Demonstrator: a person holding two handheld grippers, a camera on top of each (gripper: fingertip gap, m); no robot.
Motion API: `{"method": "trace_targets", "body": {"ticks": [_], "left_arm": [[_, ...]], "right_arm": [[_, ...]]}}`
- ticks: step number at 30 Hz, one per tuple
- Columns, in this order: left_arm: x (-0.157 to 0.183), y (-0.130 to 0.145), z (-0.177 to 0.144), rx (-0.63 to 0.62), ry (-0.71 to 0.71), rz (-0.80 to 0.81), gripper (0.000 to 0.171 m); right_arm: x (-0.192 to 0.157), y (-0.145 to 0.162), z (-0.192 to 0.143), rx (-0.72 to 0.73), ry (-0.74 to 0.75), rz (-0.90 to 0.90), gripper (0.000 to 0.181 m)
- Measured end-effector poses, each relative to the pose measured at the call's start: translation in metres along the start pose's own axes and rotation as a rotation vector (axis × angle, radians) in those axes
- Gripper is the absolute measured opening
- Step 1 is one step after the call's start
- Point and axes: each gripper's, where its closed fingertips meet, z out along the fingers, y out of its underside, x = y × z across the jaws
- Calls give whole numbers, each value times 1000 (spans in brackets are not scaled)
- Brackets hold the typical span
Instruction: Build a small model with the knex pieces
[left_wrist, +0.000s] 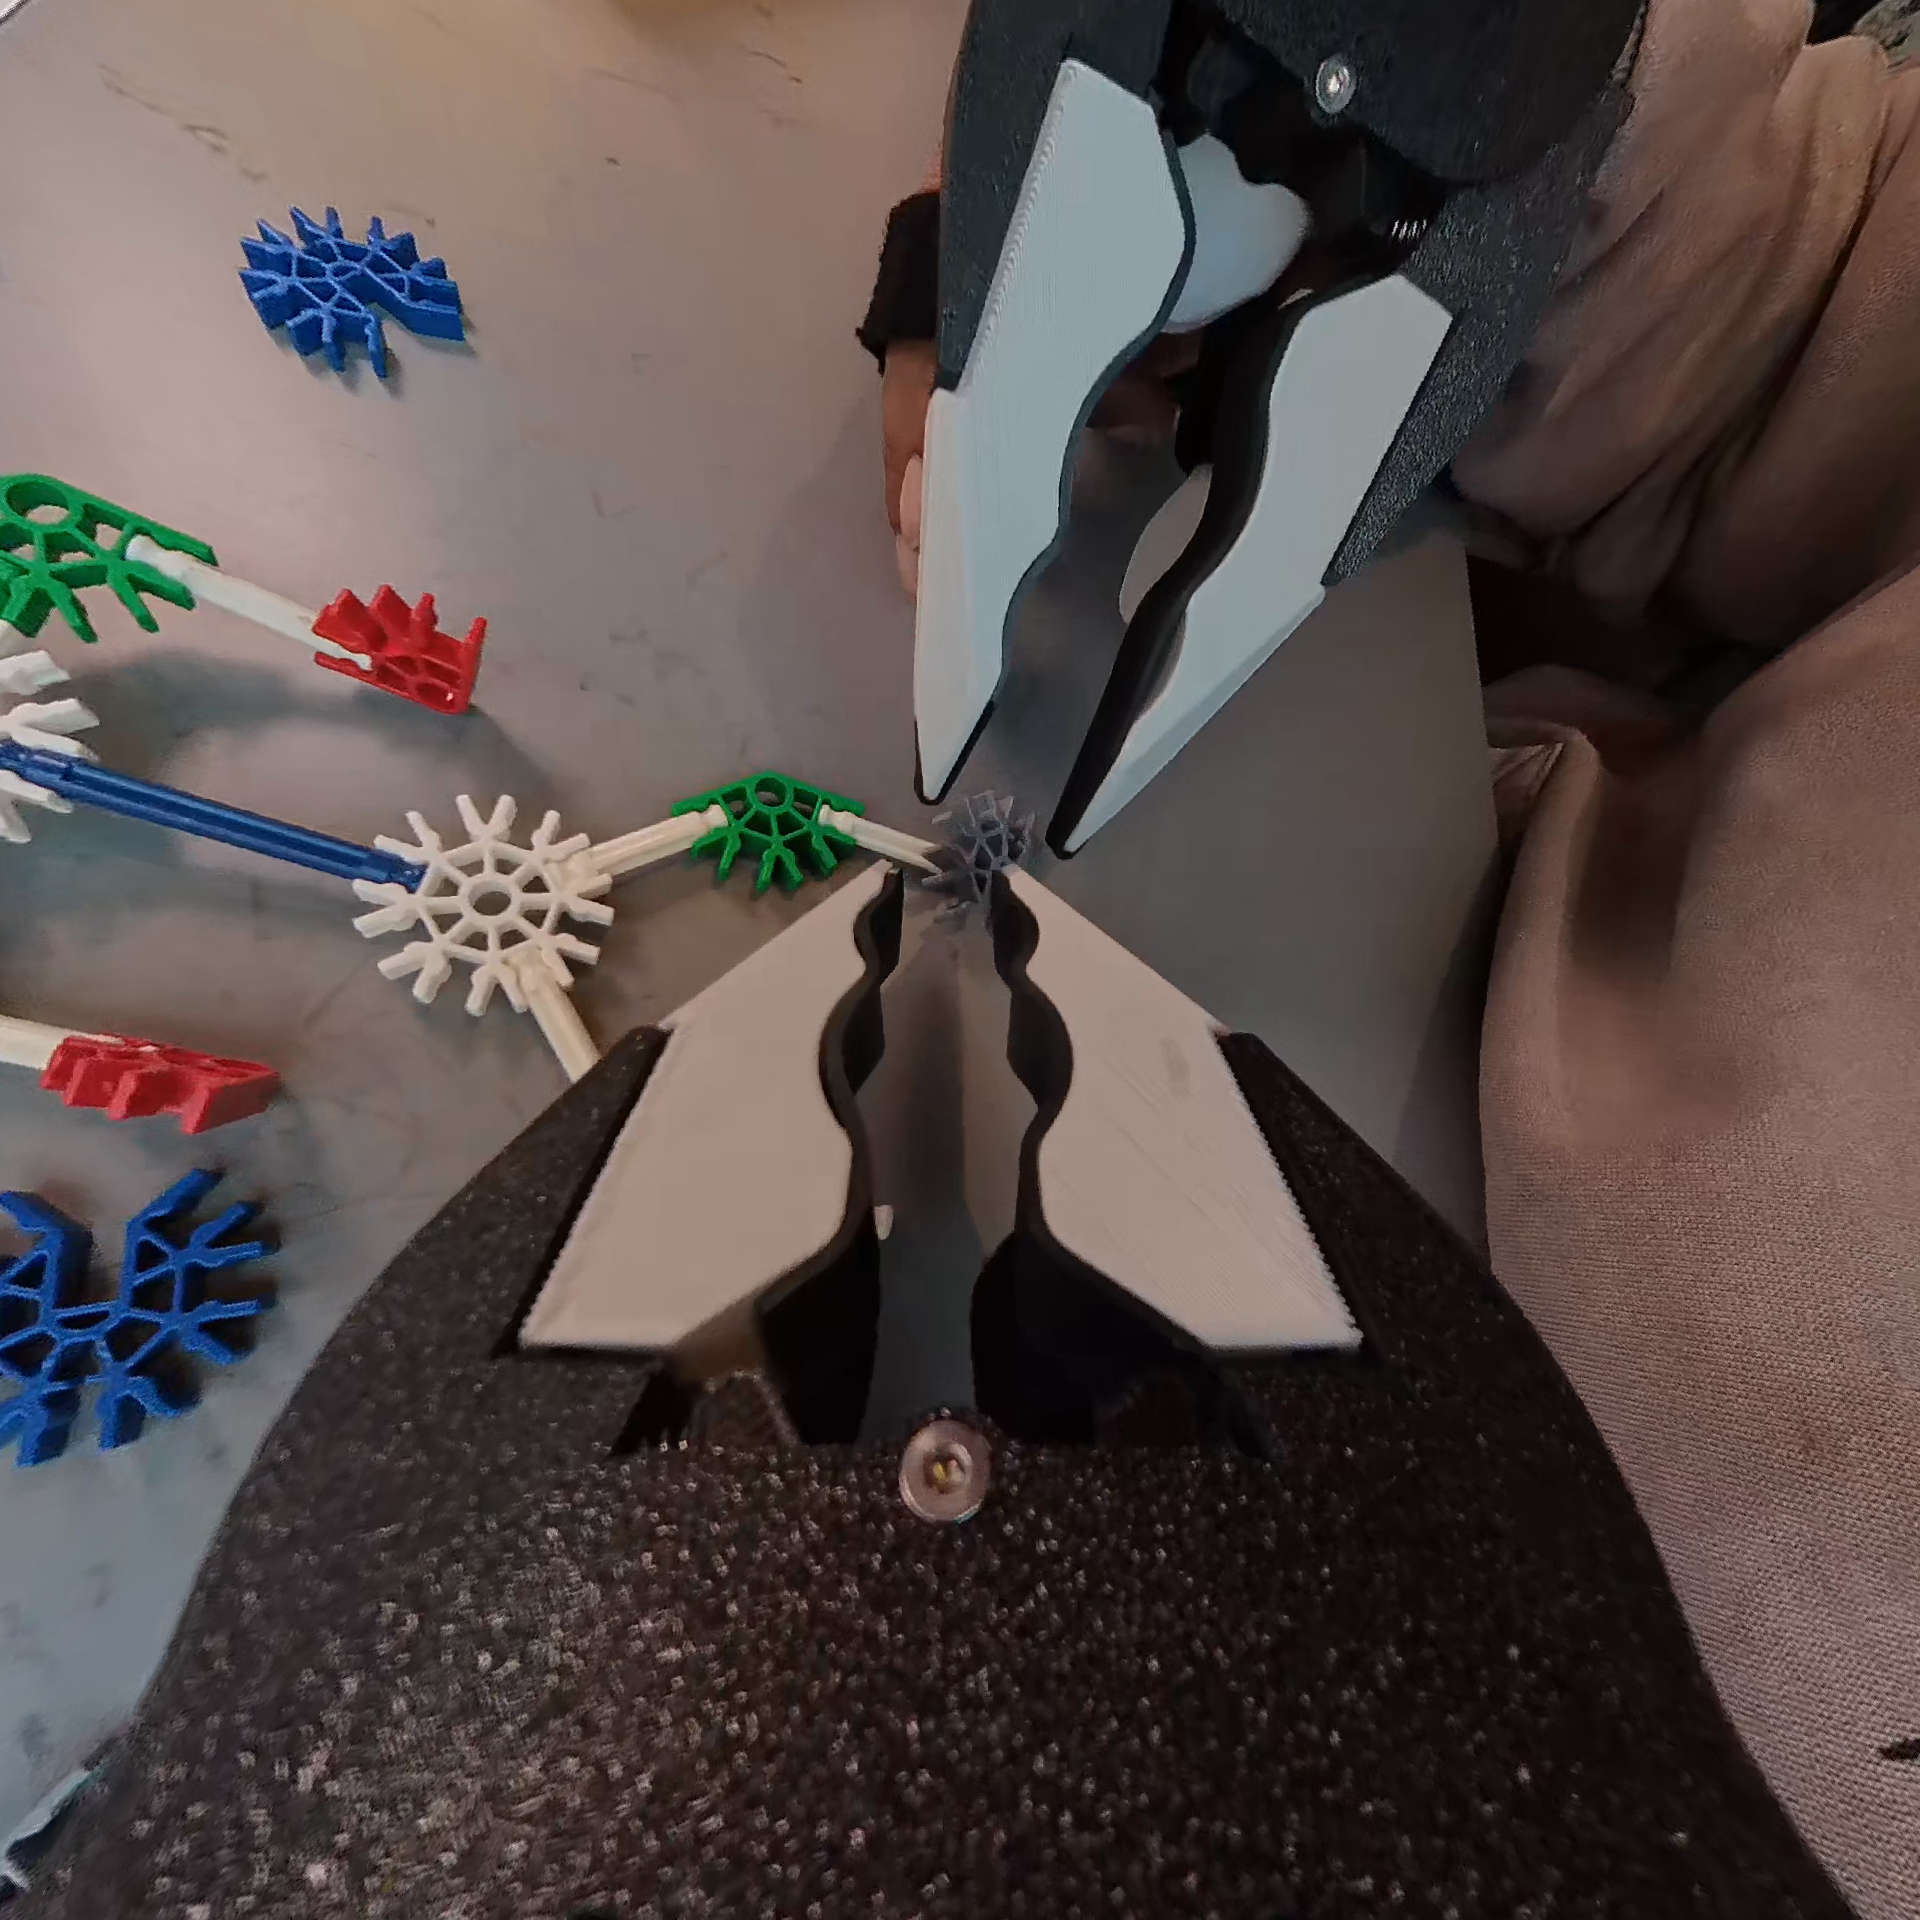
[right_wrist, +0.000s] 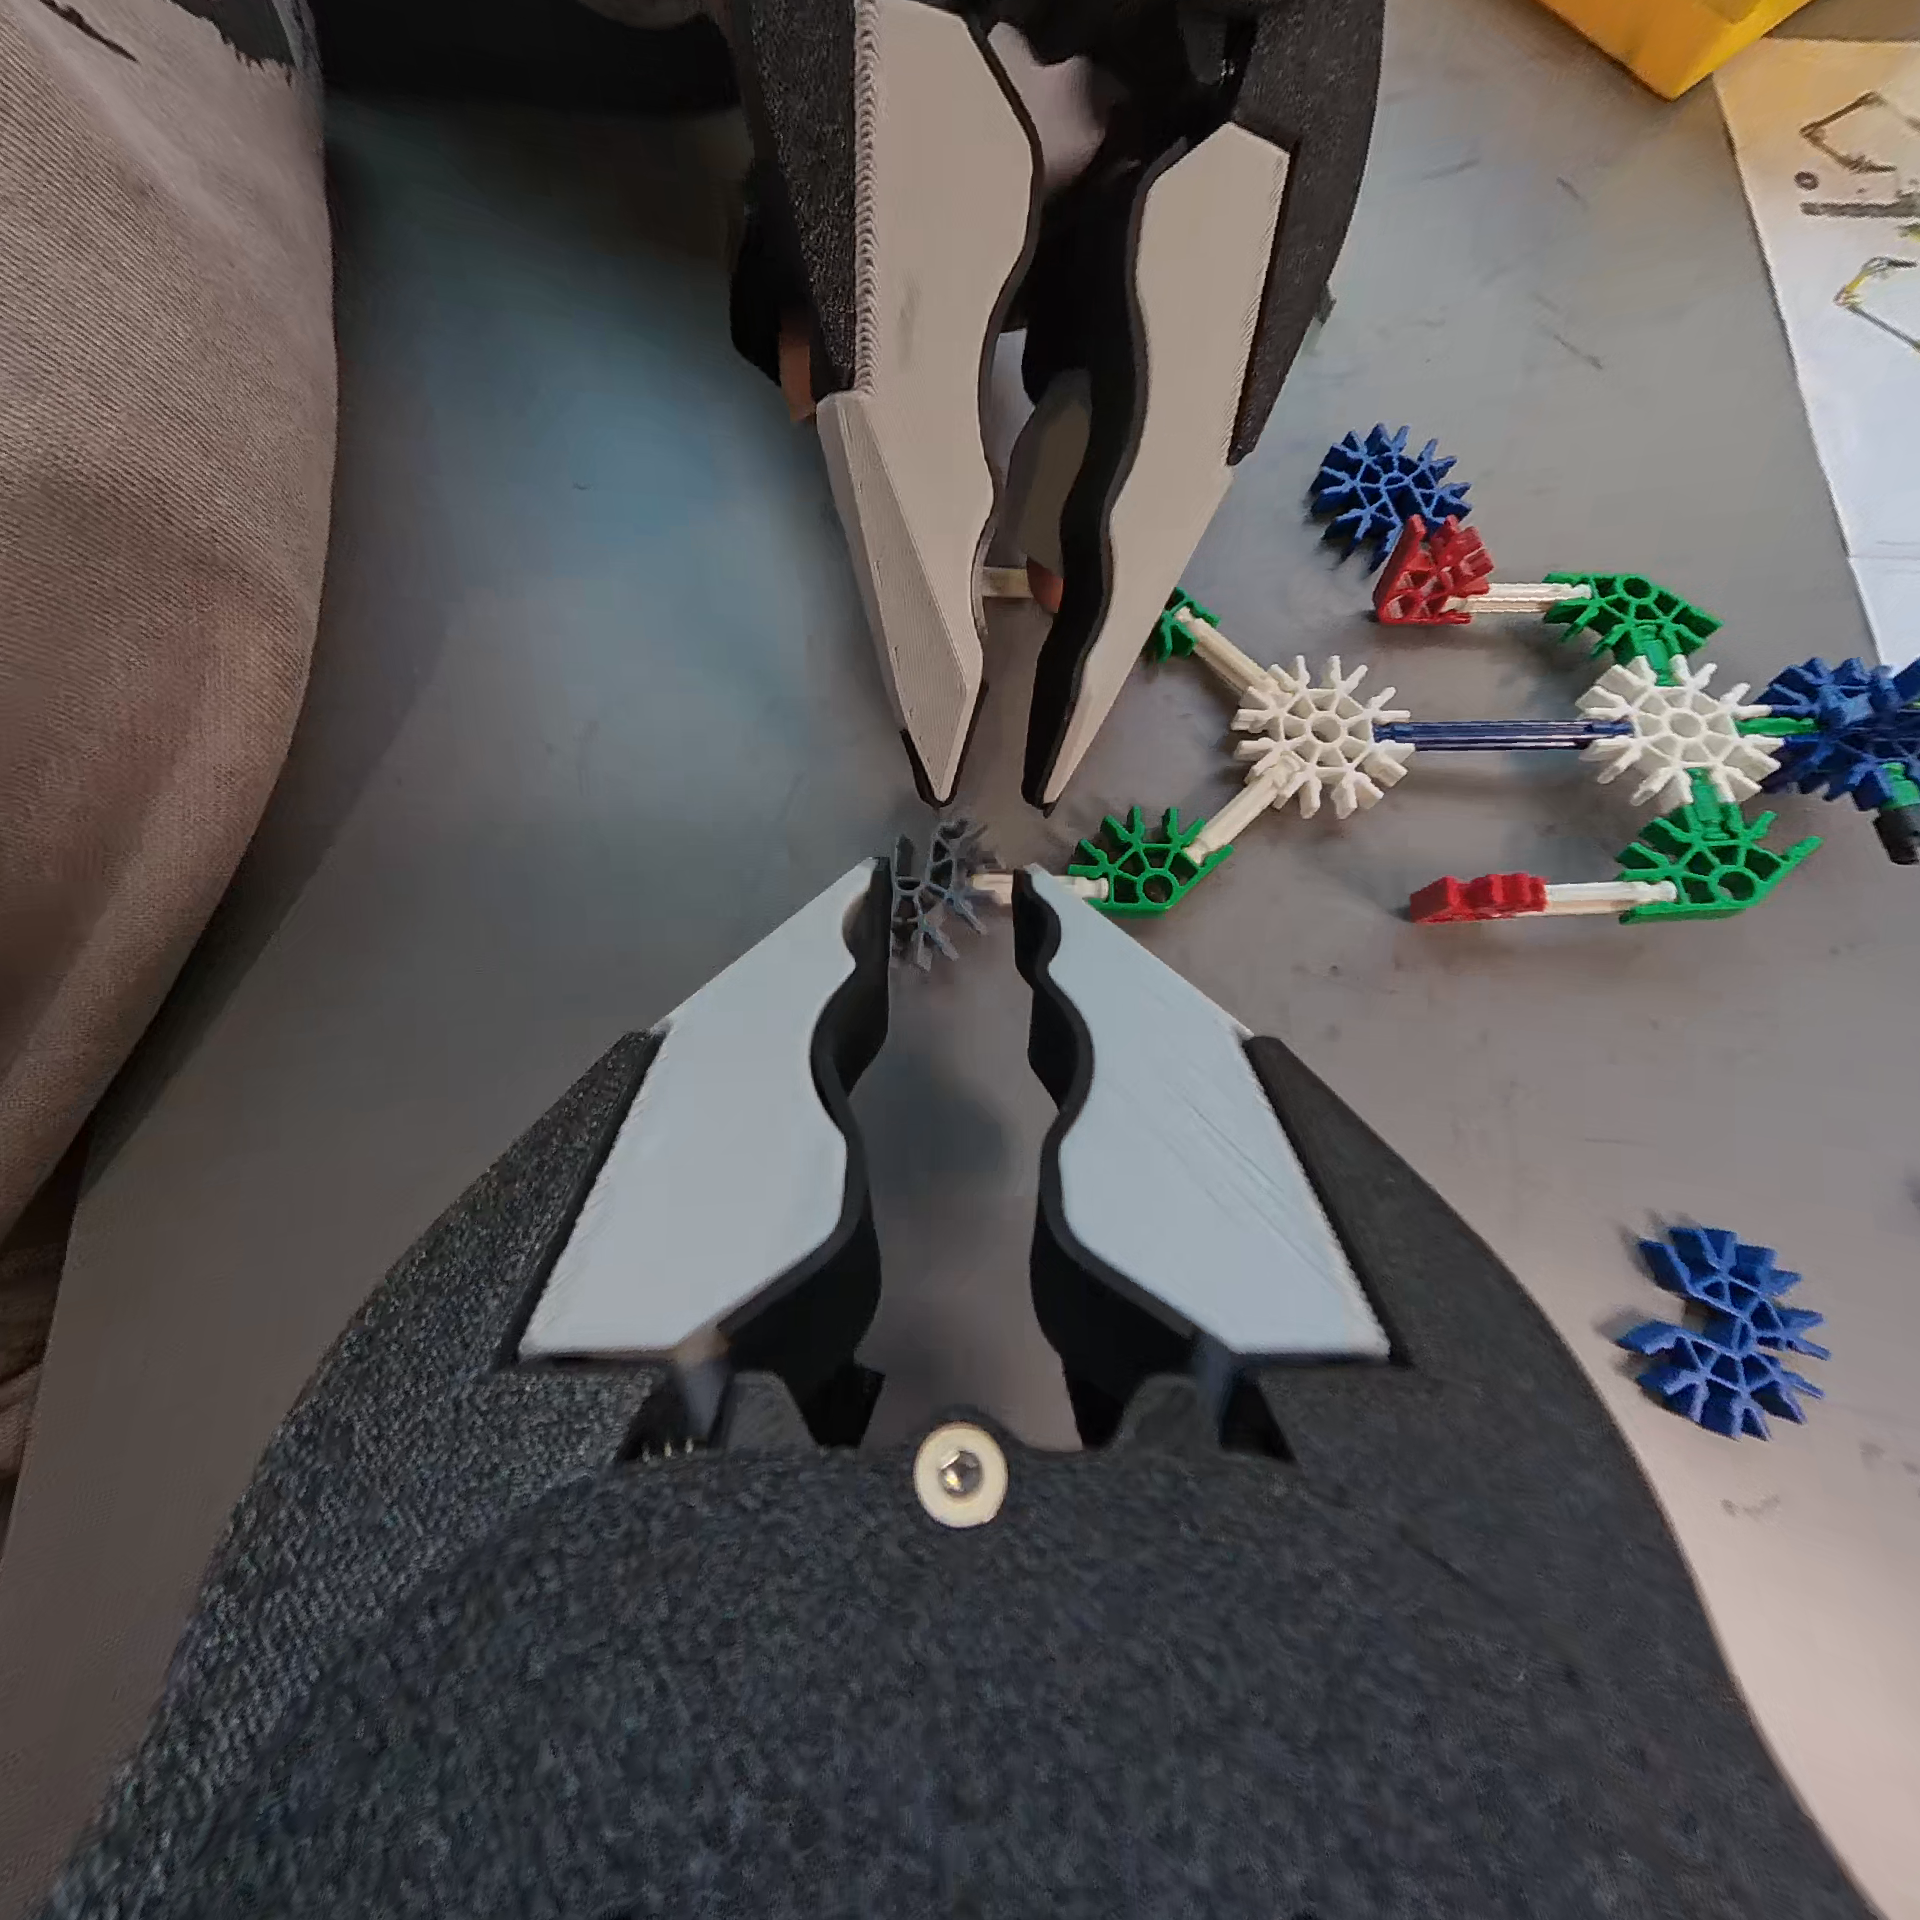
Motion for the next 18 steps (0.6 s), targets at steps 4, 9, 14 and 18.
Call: {"method": "trace_targets", "body": {"ticks": [4,9,14,18], "left_arm": [[4,5,5,-31,2,25,14],[8,8,7,-53,6,42,11],[6,9,10,-52,-18,52,9],[6,6,10,-41,-35,69,7]], "right_arm": [[-6,10,6,-48,-24,-10,21],[-8,8,7,-47,-35,-12,22],[-8,10,7,-52,-35,-8,20],[-8,11,5,-57,-38,-8,19]]}}
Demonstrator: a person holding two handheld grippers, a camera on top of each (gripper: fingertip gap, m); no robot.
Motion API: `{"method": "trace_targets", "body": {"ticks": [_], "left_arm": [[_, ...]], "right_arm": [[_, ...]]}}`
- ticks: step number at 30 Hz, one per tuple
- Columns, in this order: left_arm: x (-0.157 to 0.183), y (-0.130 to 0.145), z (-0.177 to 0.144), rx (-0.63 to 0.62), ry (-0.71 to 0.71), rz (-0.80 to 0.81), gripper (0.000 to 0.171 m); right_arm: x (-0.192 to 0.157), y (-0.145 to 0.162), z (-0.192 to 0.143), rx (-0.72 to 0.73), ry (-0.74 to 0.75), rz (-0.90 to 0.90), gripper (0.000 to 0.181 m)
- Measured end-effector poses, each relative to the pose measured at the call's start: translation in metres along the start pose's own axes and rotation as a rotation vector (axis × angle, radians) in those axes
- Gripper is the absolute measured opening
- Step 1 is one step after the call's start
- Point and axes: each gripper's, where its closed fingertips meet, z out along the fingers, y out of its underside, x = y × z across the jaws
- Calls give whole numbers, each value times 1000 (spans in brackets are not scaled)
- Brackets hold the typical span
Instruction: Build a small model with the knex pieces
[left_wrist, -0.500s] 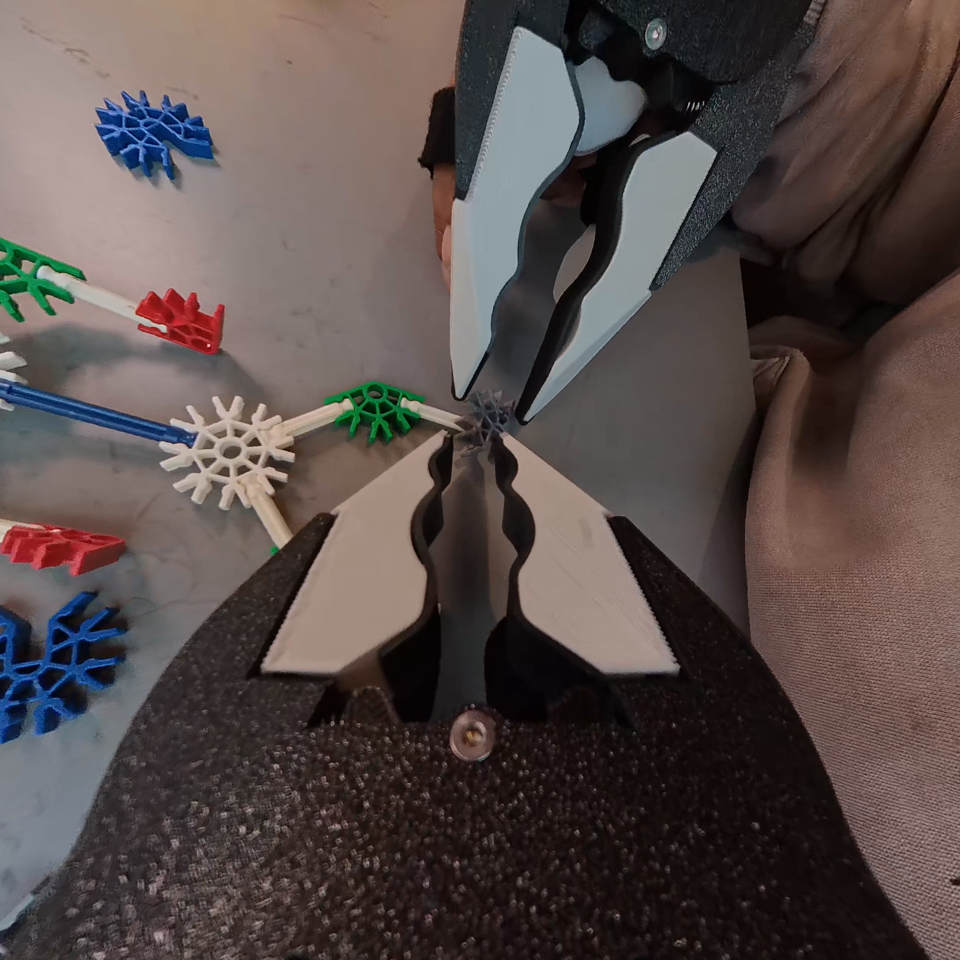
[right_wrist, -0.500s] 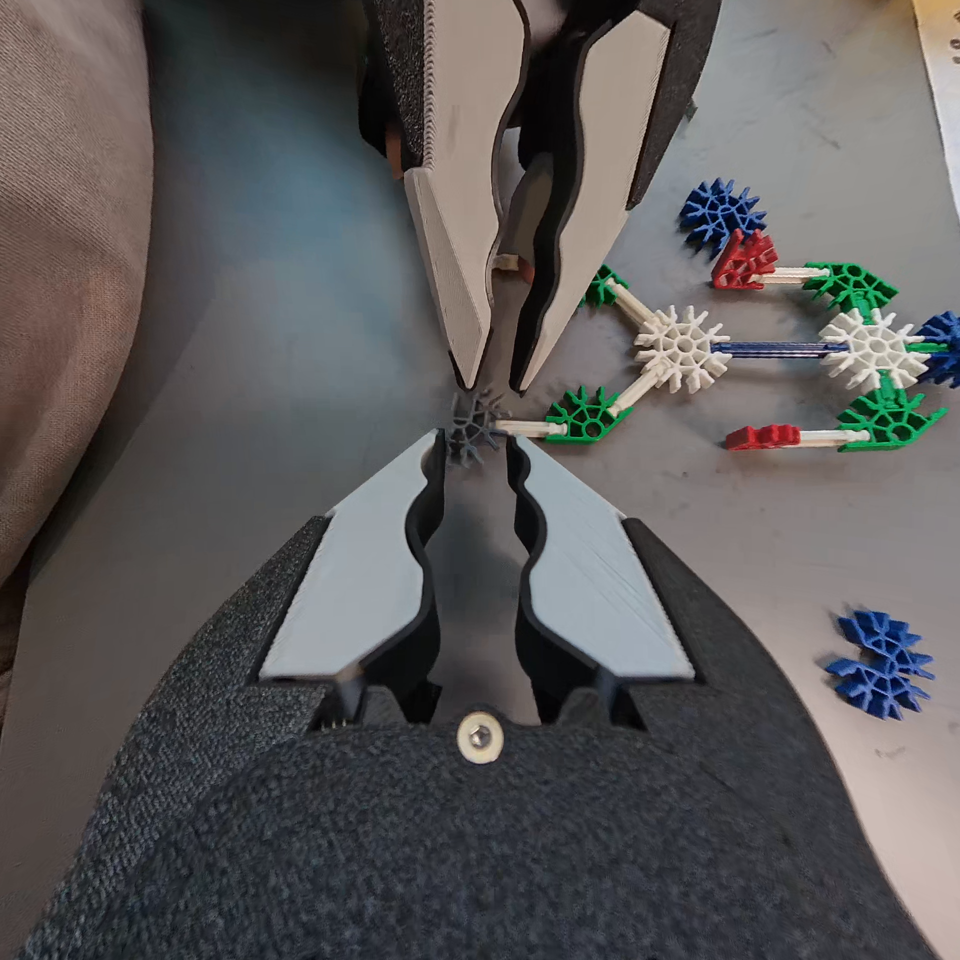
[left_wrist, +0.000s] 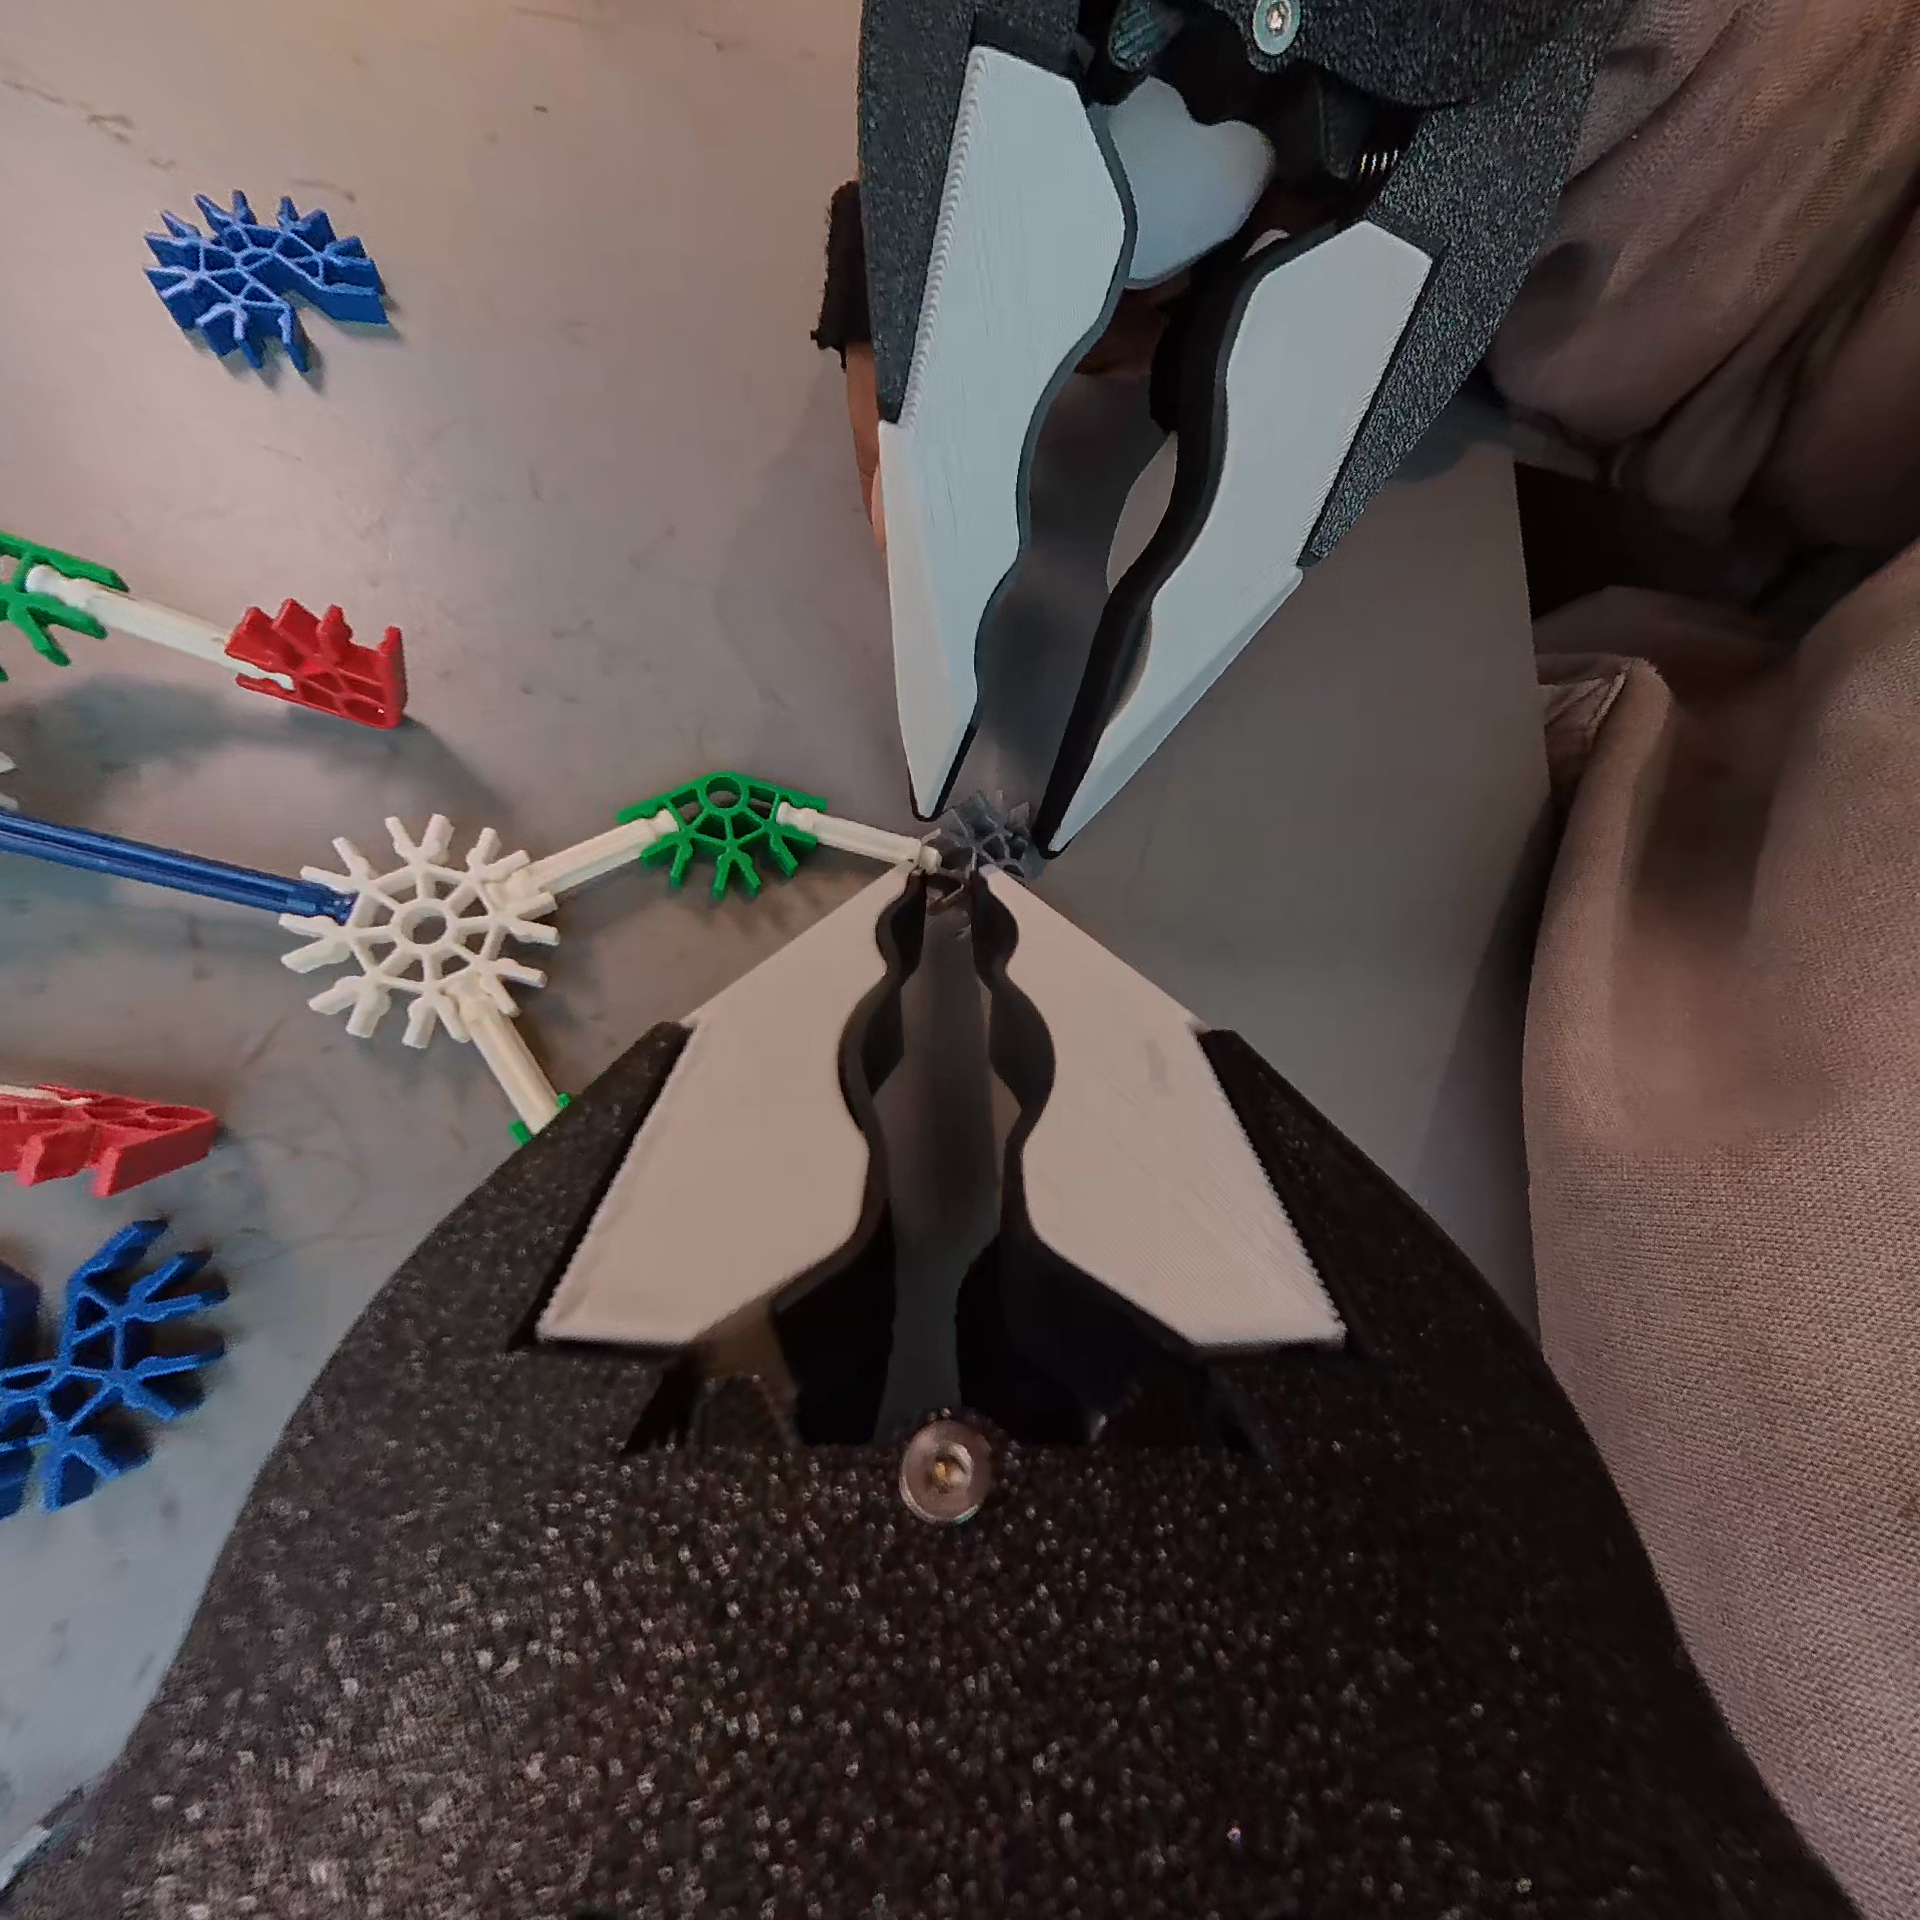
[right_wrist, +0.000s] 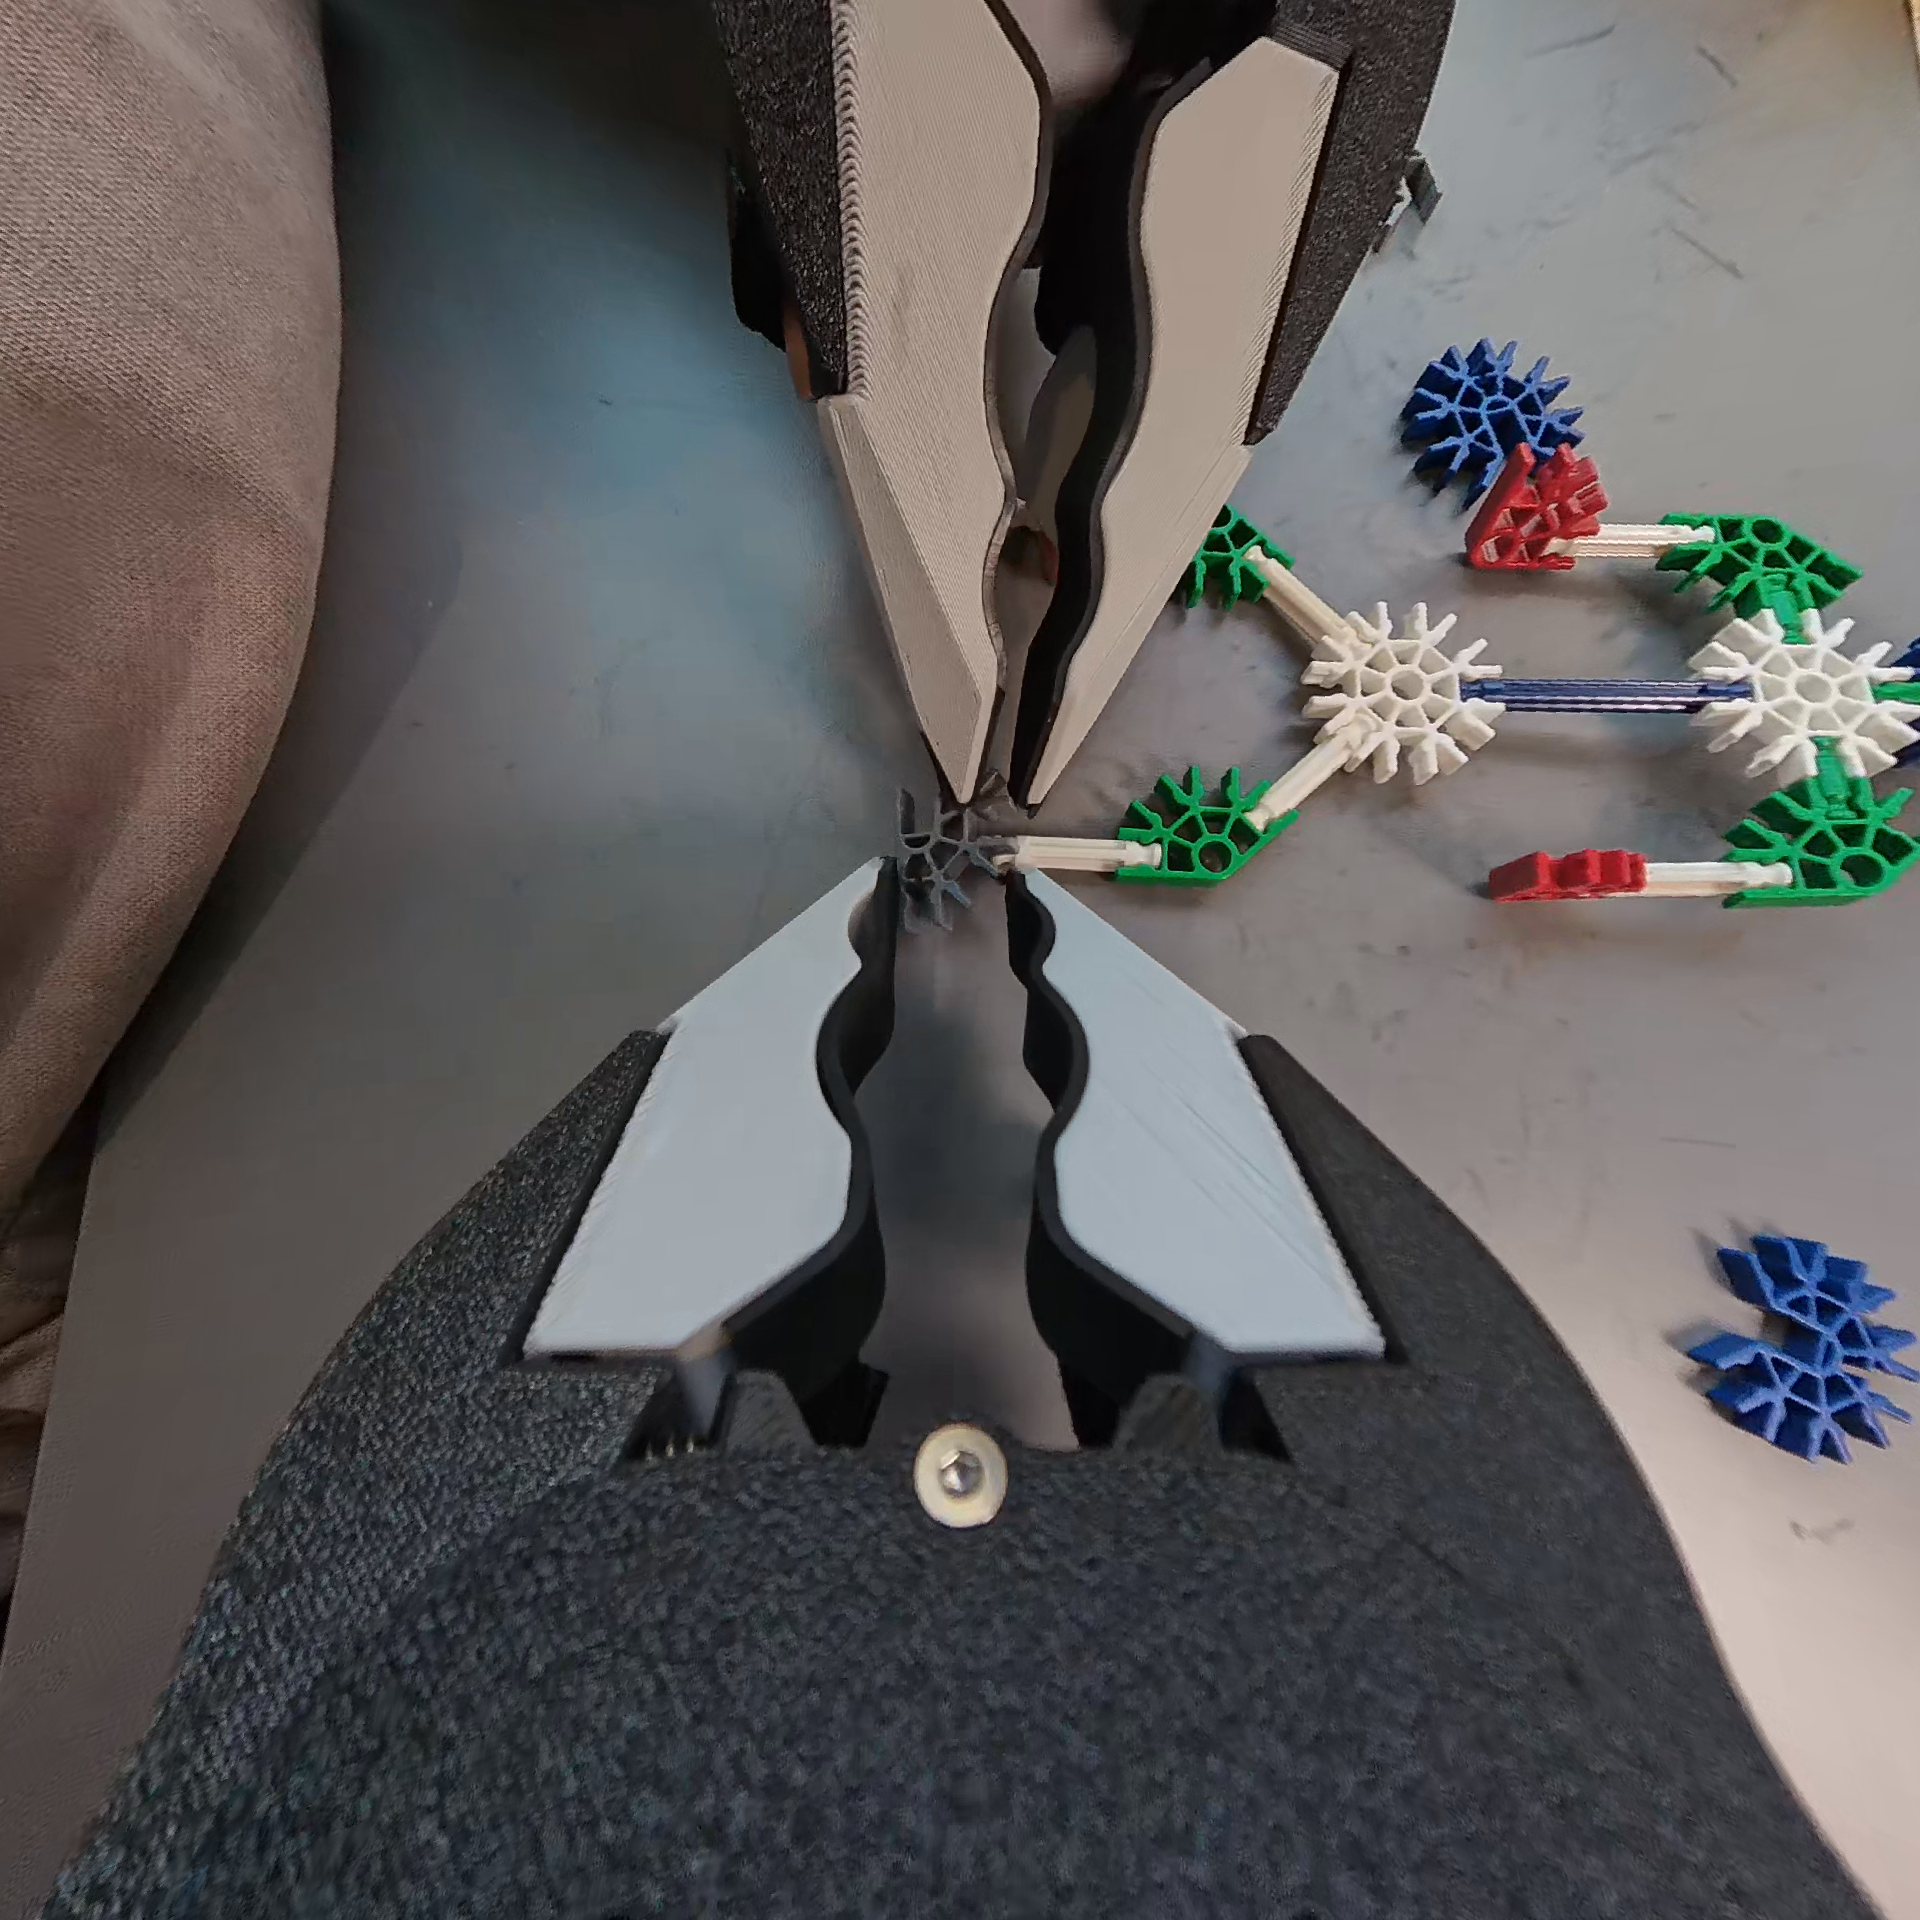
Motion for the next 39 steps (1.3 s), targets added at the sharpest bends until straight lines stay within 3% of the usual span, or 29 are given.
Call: {"method": "trace_targets", "body": {"ticks": [15,39], "left_arm": [[-5,-5,-1,29,-42,8,4],[-4,-2,1,11,-51,31,0]], "right_arm": [[0,-13,-7,57,28,-38,16],[0,-4,0,30,7,2,12]]}}
